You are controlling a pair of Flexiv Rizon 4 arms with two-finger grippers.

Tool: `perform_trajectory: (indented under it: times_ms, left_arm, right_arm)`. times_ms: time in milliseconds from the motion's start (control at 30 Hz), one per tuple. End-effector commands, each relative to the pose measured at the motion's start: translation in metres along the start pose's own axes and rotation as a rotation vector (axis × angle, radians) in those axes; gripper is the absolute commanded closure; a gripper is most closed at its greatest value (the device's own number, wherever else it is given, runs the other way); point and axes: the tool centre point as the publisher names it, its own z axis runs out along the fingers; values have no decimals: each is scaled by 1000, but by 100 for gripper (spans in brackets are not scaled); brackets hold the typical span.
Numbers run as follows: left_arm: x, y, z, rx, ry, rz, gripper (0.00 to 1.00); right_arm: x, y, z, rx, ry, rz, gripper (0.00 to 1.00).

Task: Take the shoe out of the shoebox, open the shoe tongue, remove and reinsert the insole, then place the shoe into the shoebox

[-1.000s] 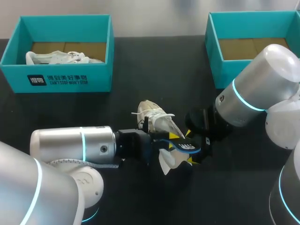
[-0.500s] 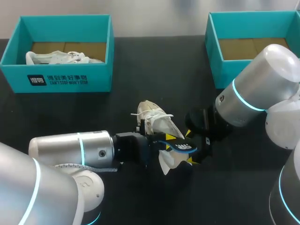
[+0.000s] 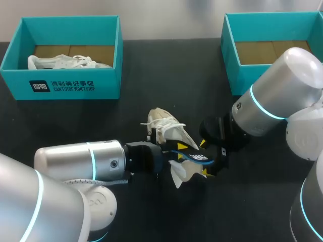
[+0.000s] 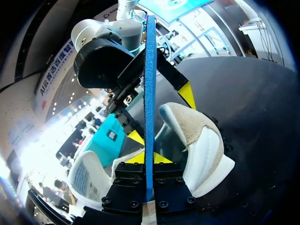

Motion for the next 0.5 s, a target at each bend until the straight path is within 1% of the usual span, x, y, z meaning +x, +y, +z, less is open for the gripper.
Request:
perform_trajectory:
  times_ms: [33, 67, 100, 167, 200, 333, 500]
  left_arm:
    - [-2, -3, -2, -9, 17, 0, 90]
    - [-2, -4, -3, -3, 18, 0, 75]
    - [-2, -6, -4, 1, 17, 2, 67]
    - [-3, -9, -5, 9, 18, 9, 61]
    - [-3, -11, -6, 12, 18, 11, 60]
    - [-4, -17, -8, 30, 19, 21, 63]
    - [-3, -27, -10, 56, 15, 33, 64]
  right_arm:
    - [1, 0, 0, 1, -2, 0, 0]
    - [1, 0, 0, 1, -2, 0, 0]
    - [1, 0, 0, 1, -2, 0, 0]
    - [1, 0, 0, 1, -2, 0, 0]
    - [1, 0, 0, 1, -2, 0, 0]
    - [1, 0, 0, 1, -2, 0, 0]
    - [1, 0, 0, 1, -2, 0, 0]
